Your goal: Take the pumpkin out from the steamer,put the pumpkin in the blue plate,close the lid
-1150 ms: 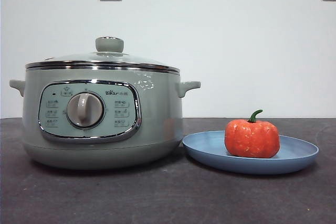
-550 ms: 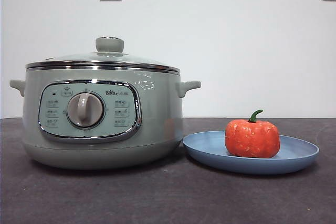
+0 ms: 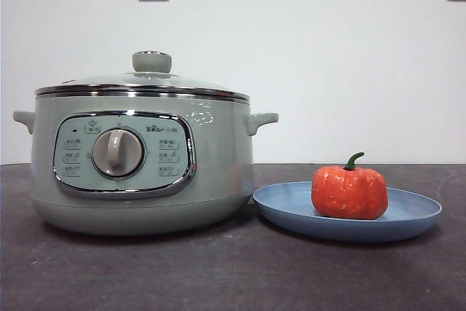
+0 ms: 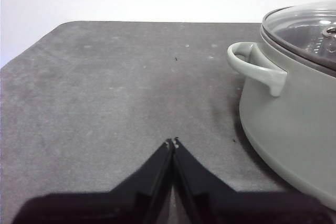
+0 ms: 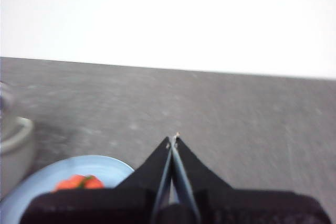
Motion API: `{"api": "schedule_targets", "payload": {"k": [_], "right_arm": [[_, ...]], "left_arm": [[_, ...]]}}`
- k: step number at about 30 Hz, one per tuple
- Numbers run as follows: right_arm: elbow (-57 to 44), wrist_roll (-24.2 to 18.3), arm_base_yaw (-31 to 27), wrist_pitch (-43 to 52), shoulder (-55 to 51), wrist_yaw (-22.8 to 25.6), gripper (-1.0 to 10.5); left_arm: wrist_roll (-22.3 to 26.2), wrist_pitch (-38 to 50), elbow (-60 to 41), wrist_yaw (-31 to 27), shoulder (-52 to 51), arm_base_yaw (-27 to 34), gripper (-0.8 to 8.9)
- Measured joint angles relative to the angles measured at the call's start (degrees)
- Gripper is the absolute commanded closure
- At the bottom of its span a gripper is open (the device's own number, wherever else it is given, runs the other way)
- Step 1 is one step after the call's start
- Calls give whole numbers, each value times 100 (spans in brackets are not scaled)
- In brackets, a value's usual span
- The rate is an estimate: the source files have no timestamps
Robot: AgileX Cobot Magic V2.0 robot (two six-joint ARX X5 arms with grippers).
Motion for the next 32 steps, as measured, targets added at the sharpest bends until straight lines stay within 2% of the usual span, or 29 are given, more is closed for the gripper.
{"api": "schedule_targets", "payload": {"k": [5, 12, 20, 32], "right_arm": [[-881, 212, -243, 306, -549, 7, 963], [-1744, 367, -254, 586, -1021, 7, 963], [-2208, 431, -315, 638, -1541, 4, 963], [-2277, 514, -614, 487, -1556, 17, 963]], "left_arm": [[2, -2, 0, 0, 2, 0, 817], [0, -2, 0, 0, 2, 0, 817], [0, -2, 0, 0, 2, 0, 817], [0, -2, 0, 0, 0, 0, 817]]}}
